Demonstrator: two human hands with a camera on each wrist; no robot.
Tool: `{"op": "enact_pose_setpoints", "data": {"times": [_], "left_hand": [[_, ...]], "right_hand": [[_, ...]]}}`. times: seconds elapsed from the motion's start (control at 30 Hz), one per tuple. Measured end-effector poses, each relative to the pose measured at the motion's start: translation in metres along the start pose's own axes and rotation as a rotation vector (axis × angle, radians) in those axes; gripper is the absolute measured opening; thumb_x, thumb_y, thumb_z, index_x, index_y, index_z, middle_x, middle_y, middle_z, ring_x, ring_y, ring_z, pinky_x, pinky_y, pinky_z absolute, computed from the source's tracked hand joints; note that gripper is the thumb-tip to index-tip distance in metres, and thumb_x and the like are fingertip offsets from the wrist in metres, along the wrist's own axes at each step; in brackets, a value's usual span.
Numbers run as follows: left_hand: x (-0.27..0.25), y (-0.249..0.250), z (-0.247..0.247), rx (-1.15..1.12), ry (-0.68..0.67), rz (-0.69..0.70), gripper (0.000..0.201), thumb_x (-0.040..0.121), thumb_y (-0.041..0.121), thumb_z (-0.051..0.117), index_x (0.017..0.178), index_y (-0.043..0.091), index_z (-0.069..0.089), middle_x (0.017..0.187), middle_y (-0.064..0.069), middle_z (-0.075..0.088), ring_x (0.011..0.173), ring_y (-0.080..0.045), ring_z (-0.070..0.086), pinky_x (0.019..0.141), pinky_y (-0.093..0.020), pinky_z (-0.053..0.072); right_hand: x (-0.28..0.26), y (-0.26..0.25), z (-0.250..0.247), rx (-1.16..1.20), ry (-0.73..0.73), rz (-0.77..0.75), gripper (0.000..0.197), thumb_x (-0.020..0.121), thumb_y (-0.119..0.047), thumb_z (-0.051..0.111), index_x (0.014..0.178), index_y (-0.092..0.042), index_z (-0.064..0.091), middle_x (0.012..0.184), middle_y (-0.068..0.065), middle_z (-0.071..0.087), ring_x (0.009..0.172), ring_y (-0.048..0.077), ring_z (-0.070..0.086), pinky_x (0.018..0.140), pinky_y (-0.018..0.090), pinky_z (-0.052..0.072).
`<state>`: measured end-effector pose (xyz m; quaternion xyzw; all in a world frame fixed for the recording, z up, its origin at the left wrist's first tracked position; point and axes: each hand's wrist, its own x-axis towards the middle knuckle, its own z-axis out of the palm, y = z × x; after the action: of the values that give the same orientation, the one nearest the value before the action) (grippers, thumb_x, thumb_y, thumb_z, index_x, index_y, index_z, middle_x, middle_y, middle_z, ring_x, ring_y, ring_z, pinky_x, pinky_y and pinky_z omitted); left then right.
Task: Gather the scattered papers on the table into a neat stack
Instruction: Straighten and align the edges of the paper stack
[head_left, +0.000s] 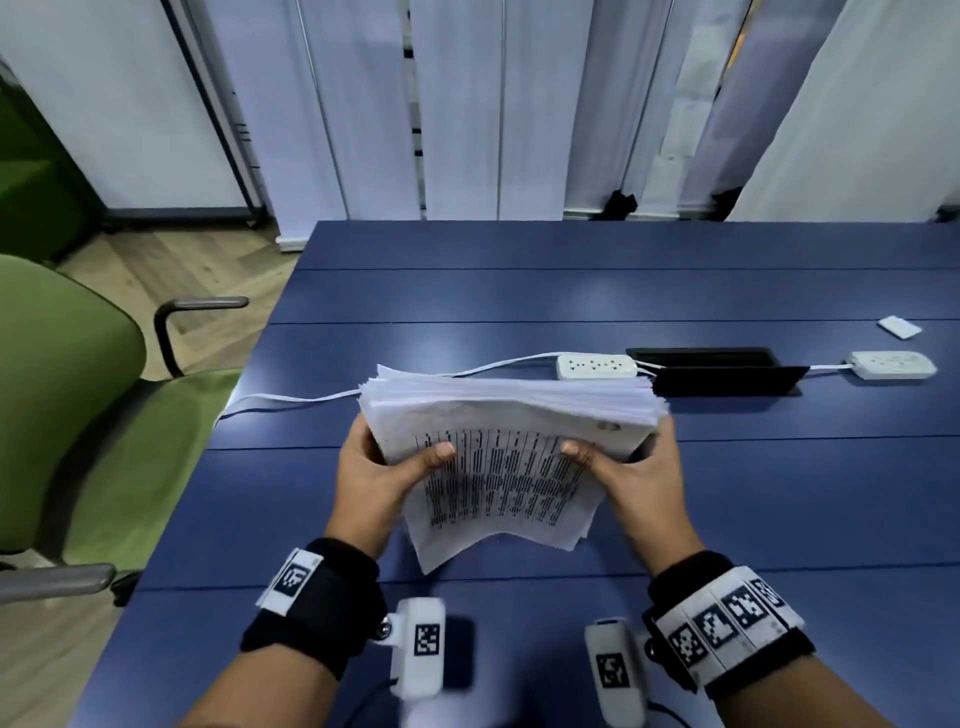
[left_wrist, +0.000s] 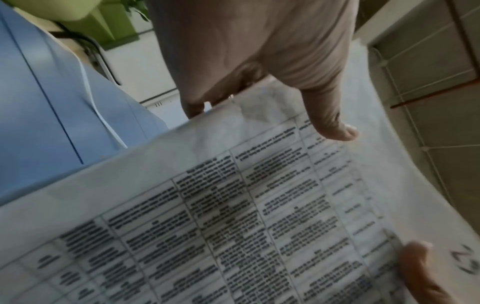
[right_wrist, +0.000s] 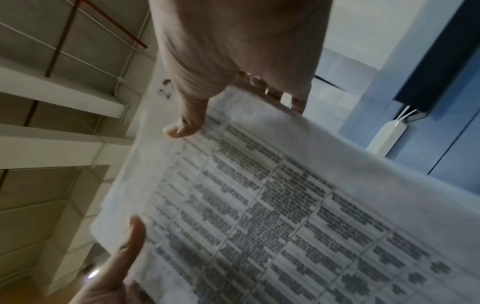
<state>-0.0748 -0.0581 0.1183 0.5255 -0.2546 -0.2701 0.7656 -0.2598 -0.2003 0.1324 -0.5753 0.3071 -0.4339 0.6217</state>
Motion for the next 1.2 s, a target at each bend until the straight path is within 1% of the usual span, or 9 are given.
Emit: {"op": "enact_pose_setpoints", "data": {"times": [0.1,0.2,0.47,0.63,0.8,0.9,1.0,1.13,1.2], "left_hand": [[0.001,0.002,0.006,0.017,-0.07,-0.007,0.061,0.049,0.019,0.092,0.104,0.005,0.068,0.095,-0.004,0.076,0.088,-0.016,0.072,0.074,-0.025,0.056],[0.01,0.006,0.004,-0.032,-0.049,0.018,0.081,0.041,0.035,0.096,0.11,0.006,0.063,0.097,-0.001,0.076,0.089,-0.013,0.071,0.075,-0.024,0.056],[0.02,0.013,0.009,-0.009,-0.057,0.056,0.093,0.038,0.048,0.095,0.112,0.005,0.059,0.098,0.002,0.075,0.09,-0.011,0.07,0.076,-0.022,0.054],[0.017,0.014,0.015,0.055,-0.079,0.077,0.084,0.04,0.048,0.094,0.107,0.013,0.058,0.097,0.006,0.075,0.09,-0.007,0.069,0.078,-0.019,0.053],[0.019,0.016,0.012,0.007,-0.054,0.084,0.089,0.04,0.052,0.093,0.108,0.007,0.056,0.094,0.009,0.072,0.088,-0.006,0.066,0.076,-0.019,0.053],[0.015,0.012,0.019,0.069,-0.086,0.055,0.09,0.039,0.051,0.093,0.106,0.003,0.058,0.094,0.008,0.072,0.086,-0.007,0.066,0.074,-0.02,0.053],[0.024,0.01,0.006,-0.036,-0.018,0.051,0.086,0.039,0.053,0.093,0.107,0.014,0.055,0.094,0.011,0.073,0.088,-0.003,0.067,0.077,-0.017,0.052],[0.013,0.007,0.021,0.027,-0.105,0.004,0.103,0.043,0.045,0.094,0.121,-0.007,0.054,0.104,0.0,0.074,0.095,-0.011,0.069,0.08,-0.021,0.053],[0.016,0.007,0.022,0.003,-0.107,0.014,0.096,0.045,0.043,0.094,0.119,-0.003,0.055,0.104,0.0,0.074,0.096,-0.012,0.069,0.079,-0.021,0.053]], "right_hand": [[0.0,-0.006,0.005,-0.016,-0.058,-0.015,0.078,0.052,-0.016,0.09,0.12,0.002,0.055,0.109,0.01,0.071,0.103,0.02,0.069,0.093,0.039,0.054],[0.005,-0.013,0.003,-0.001,-0.039,-0.059,0.077,0.05,-0.008,0.088,0.118,-0.014,0.052,0.106,-0.006,0.07,0.101,0.006,0.066,0.088,0.025,0.054],[0.007,-0.017,0.006,0.071,-0.039,-0.118,0.096,0.036,-0.054,0.091,0.117,-0.021,0.05,0.107,-0.011,0.067,0.099,0.0,0.063,0.083,0.016,0.05],[0.006,-0.016,0.007,0.128,-0.113,-0.115,0.091,0.042,-0.035,0.092,0.118,-0.008,0.052,0.105,-0.003,0.07,0.099,0.006,0.066,0.083,0.019,0.052],[0.012,-0.015,-0.002,0.108,-0.02,-0.12,0.093,0.039,-0.061,0.088,0.113,-0.014,0.057,0.106,0.0,0.066,0.094,0.009,0.065,0.081,0.021,0.052],[0.008,-0.013,0.002,0.112,-0.065,-0.091,0.102,0.039,-0.054,0.091,0.118,0.0,0.056,0.104,0.006,0.072,0.097,0.017,0.069,0.079,0.024,0.055],[0.012,-0.011,-0.008,0.128,-0.022,-0.111,0.077,0.045,-0.044,0.089,0.107,-0.009,0.06,0.092,-0.006,0.07,0.088,0.006,0.066,0.076,0.017,0.052],[0.005,-0.004,-0.007,0.151,-0.085,-0.051,0.049,0.054,-0.015,0.087,0.1,-0.014,0.069,0.091,-0.005,0.075,0.085,0.008,0.07,0.072,0.019,0.054],[0.002,-0.005,-0.002,0.153,-0.11,-0.033,0.05,0.053,-0.01,0.085,0.101,-0.01,0.067,0.089,-0.003,0.076,0.083,0.01,0.071,0.071,0.021,0.055]]}}
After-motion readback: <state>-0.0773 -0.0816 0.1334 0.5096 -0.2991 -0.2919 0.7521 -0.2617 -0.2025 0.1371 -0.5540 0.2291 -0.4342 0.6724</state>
